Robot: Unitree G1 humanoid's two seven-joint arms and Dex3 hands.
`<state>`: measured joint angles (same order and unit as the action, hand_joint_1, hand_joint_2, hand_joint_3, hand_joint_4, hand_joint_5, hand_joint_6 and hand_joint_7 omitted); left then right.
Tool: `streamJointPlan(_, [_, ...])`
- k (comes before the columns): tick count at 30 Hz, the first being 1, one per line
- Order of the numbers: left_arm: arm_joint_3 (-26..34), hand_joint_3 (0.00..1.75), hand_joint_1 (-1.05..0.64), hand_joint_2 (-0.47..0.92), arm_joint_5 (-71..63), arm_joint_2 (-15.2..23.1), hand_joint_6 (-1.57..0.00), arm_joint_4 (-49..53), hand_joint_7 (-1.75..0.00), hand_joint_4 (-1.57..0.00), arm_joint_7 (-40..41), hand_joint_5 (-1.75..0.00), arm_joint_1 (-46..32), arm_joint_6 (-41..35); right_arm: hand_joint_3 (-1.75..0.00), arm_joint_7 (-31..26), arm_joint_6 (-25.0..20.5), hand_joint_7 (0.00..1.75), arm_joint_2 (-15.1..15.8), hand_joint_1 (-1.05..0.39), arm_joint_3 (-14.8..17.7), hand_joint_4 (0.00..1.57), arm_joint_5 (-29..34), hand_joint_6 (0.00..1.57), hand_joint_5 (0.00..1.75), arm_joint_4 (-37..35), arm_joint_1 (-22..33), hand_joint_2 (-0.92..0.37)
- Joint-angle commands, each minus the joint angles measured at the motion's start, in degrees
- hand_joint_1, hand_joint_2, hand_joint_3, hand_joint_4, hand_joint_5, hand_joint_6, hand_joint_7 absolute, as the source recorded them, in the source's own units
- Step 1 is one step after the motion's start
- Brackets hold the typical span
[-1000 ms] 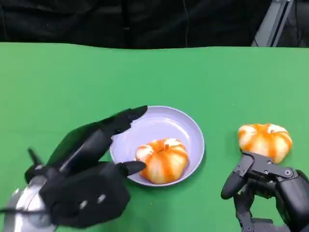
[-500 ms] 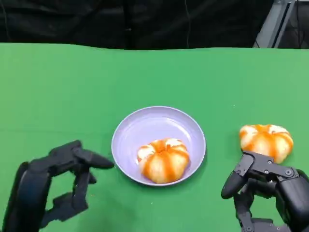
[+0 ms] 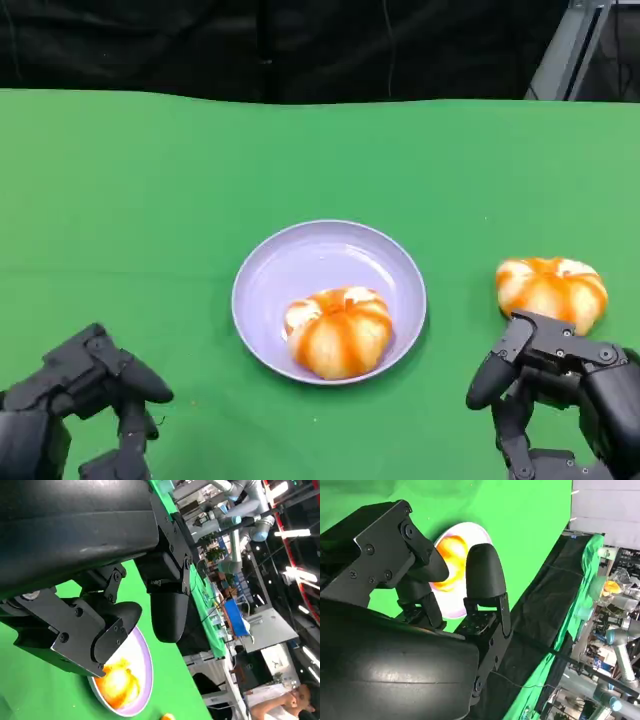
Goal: Grasp the bread from the table and place it into the plate.
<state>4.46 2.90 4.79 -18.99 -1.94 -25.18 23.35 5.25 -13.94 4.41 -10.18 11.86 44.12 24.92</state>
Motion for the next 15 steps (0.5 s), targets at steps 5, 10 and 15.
streamJointPlan(5, [0.77,1.04,0.03,0.61,4.35,-0.67,-0.72,-0.16,-1.53,-0.80,-1.48,-1.74,0.10,-1.84,-1.36,0.41,0.95,1.46,1.52,0.11,0.98,0.80,-0.25,0.75,1.70,0.71,0.33,-0.40])
streamJointPlan(10, [0.69,1.10,0.03,0.59,5.01,-0.73,-0.74,-0.32,-1.50,-0.81,-2.35,-1.73,0.13,-2.38,-1.35,0.45,1.00,1.47,1.55,0.11,1.11,0.78,-0.19,0.74,1.71,0.53,0.32,-0.41])
streamJointPlan(15, [0.68,1.14,0.03,0.56,4.04,-0.82,-0.74,-0.74,-1.49,-0.81,-2.00,-1.72,0.23,-2.95,-1.36,0.58,1.38,1.47,1.71,0.11,1.38,0.79,-0.22,0.74,1.71,0.32,-0.02,-0.41])
